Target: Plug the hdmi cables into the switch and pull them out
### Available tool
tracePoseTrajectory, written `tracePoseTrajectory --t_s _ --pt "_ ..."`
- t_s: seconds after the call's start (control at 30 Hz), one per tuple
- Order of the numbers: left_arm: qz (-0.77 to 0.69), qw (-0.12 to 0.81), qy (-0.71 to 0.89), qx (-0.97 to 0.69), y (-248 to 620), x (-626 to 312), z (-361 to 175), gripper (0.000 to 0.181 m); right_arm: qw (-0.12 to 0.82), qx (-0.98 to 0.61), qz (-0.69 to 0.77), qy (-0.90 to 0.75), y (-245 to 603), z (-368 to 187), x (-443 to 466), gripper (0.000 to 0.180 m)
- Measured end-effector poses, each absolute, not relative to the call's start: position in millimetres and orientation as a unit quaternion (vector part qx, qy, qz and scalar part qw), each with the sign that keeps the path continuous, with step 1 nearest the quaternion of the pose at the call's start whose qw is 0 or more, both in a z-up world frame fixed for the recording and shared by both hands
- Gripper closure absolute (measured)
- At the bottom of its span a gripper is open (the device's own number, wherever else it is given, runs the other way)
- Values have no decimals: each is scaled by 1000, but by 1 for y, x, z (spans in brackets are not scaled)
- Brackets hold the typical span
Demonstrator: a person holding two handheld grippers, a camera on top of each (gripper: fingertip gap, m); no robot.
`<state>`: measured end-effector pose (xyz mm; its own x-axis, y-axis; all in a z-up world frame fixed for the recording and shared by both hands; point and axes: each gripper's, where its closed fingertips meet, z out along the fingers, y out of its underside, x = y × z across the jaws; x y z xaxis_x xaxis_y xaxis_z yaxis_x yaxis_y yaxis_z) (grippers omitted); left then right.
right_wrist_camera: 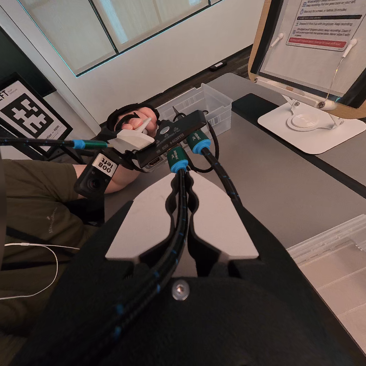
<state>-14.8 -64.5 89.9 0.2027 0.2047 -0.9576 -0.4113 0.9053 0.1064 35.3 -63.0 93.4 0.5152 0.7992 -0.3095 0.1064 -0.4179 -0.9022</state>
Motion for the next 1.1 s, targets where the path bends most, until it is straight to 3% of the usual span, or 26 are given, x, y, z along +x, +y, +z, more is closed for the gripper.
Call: tracePoseTrajectory --t_s 0.53,0.7,1.1 --pt "177 767 612 -77 -74 -9 83 161 434 -741 388 -334 -73 88 39 172" --pt "228 796 560 -32 -71 -11 92 160 460 -733 368 -340 -75 99 37 172" --pt "232 780 571 -108 -54 -6 90 161 461 -749 310 -362 -74 95 26 172"
